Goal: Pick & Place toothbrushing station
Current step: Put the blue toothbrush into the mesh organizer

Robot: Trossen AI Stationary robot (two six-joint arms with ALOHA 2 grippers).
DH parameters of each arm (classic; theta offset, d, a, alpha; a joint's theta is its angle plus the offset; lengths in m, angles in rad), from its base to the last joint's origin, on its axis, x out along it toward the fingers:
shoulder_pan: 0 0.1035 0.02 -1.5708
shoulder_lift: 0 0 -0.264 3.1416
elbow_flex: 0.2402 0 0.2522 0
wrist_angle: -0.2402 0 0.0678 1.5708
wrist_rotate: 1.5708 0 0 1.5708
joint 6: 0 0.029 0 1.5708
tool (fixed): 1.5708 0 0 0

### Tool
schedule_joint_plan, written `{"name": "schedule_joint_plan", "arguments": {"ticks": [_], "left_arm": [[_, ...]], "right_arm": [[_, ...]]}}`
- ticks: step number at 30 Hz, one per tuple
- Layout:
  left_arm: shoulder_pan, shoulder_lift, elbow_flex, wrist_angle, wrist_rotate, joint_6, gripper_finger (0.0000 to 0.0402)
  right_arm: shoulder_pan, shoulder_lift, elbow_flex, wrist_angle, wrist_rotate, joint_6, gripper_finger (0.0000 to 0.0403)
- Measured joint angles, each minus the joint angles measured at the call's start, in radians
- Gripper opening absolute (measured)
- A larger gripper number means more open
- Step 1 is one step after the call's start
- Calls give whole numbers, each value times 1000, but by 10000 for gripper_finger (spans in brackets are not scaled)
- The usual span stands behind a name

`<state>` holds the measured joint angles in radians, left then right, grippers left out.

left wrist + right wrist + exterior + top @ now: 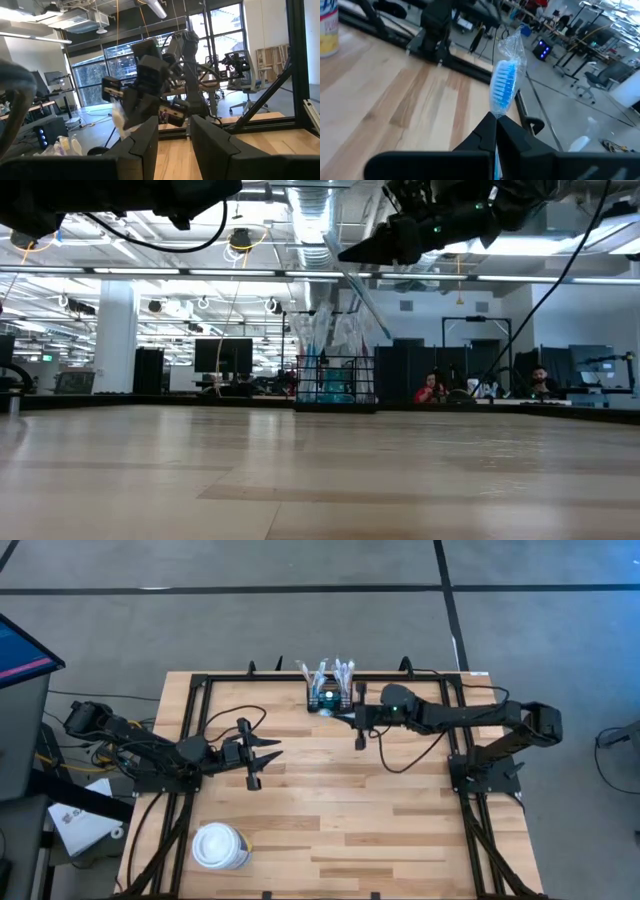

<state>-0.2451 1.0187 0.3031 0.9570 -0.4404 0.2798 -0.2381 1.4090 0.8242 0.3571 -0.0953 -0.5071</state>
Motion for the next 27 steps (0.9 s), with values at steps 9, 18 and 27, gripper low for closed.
{"name": "schedule_joint_plan", "arguments": {"ticks": [9,18,27], "left_arm": [[0,0,0,0,0,0,108],[0,0,0,0,0,0,108],[0,0,0,0,0,0,108]], "right_arm": [[-77,0,0,89,-112,39,0],[-140,0,-90,294,-175,111,0],[-206,1,-232,648,-196,207,0]]}}
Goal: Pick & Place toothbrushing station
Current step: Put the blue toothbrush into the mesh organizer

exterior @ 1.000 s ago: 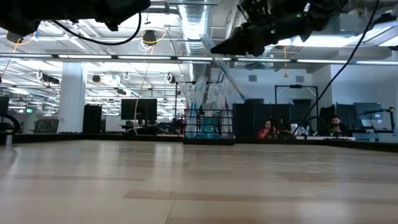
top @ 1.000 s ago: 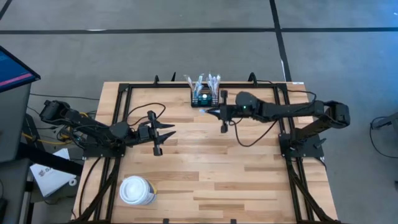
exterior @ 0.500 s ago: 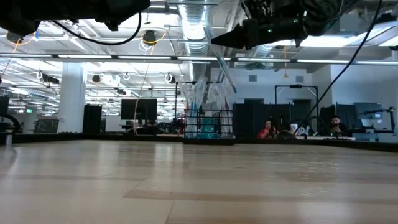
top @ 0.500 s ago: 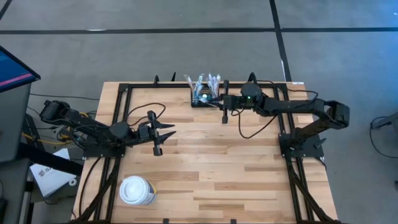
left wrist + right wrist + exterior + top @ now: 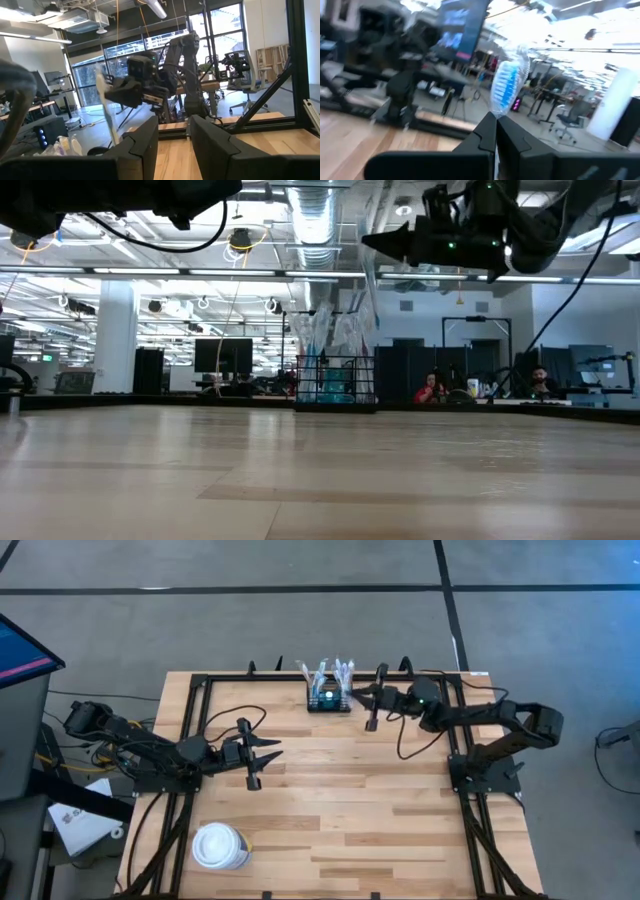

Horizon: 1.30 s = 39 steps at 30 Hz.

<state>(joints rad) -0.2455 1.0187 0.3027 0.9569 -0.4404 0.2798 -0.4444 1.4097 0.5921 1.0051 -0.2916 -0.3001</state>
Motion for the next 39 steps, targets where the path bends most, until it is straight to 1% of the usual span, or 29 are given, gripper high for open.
{"name": "schedule_joint_plan", "arguments": {"ticks": [4,8,18,21,28,39], "left_arm": [[0,0,0,0,0,0,108],[0,0,0,0,0,0,108],[0,0,0,0,0,0,108],[0,0,0,0,0,0,108],[0,0,0,0,0,0,108],[0,0,0,0,0,0,108]], "right_arm": [[-34,19,-8,90,5,75,0],[-57,51,-9,134,4,105,0],[-117,236,-9,429,4,235,0],[-131,282,-9,495,4,248,0],[-174,344,-9,557,4,283,0],[-218,346,-9,561,8,307,0]]}}
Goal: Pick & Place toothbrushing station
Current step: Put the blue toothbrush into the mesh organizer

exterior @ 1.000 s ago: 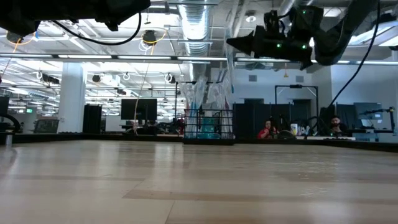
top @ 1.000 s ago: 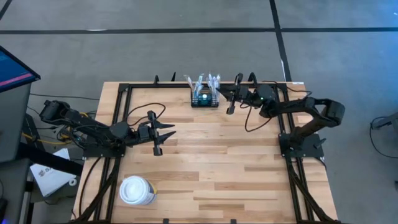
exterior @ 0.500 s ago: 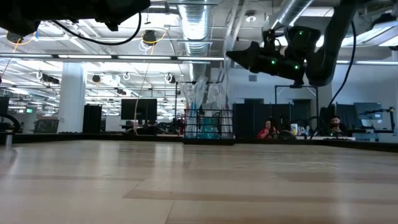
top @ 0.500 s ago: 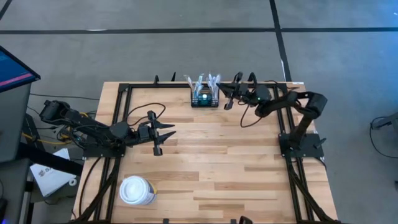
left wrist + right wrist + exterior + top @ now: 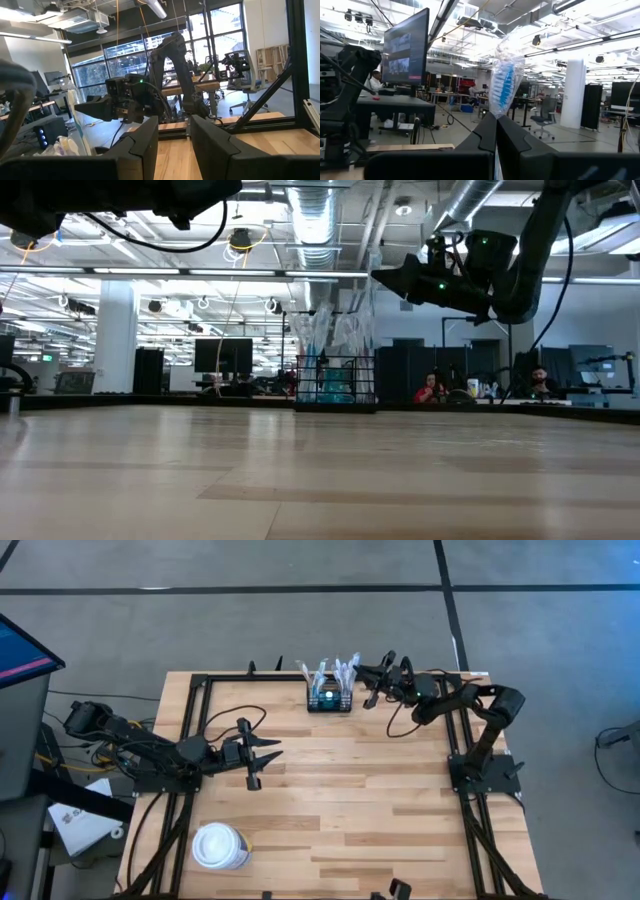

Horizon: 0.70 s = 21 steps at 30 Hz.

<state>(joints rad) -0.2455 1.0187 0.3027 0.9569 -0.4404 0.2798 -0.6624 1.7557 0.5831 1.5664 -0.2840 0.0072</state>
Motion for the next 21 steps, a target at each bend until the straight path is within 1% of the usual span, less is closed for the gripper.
{"name": "schedule_joint_plan", "arguments": {"ticks": [21], "left_arm": [[0,0,0,0,0,0,108]], "right_arm": [[0,0,0,-32,0,-7,0]]}}
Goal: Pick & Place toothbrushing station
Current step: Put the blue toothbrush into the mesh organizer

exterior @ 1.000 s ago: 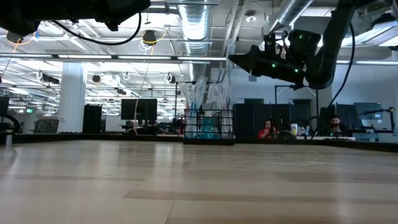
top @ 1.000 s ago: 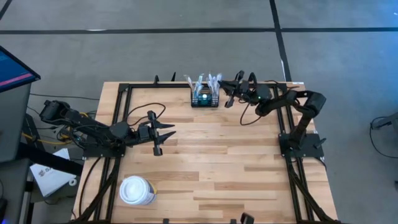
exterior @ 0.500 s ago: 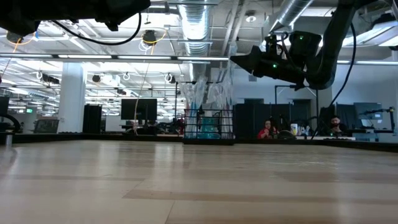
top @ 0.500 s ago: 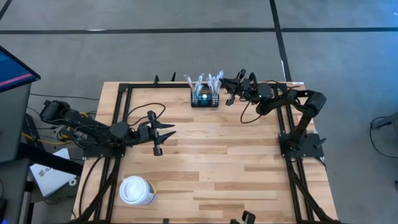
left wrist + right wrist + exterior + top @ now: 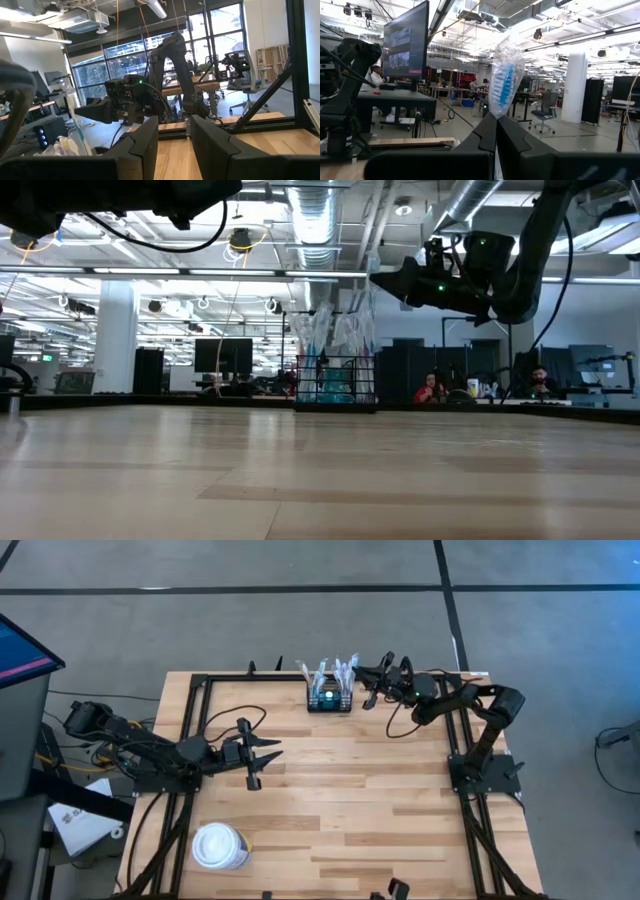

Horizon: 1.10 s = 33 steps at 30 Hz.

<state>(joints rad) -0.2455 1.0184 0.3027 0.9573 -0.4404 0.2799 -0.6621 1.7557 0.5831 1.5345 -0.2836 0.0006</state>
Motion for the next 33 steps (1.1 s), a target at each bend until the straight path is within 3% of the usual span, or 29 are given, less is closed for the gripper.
{"name": "schedule_joint_plan", "arguments": {"ticks": [28,33], "left_arm": [[22,0,0,1,0,4,108],[23,0,0,1,2,3,108]], "right_arm": [[32,2,1,-48,24,-27,0],[27,124,37,33,28,18,0]]}}
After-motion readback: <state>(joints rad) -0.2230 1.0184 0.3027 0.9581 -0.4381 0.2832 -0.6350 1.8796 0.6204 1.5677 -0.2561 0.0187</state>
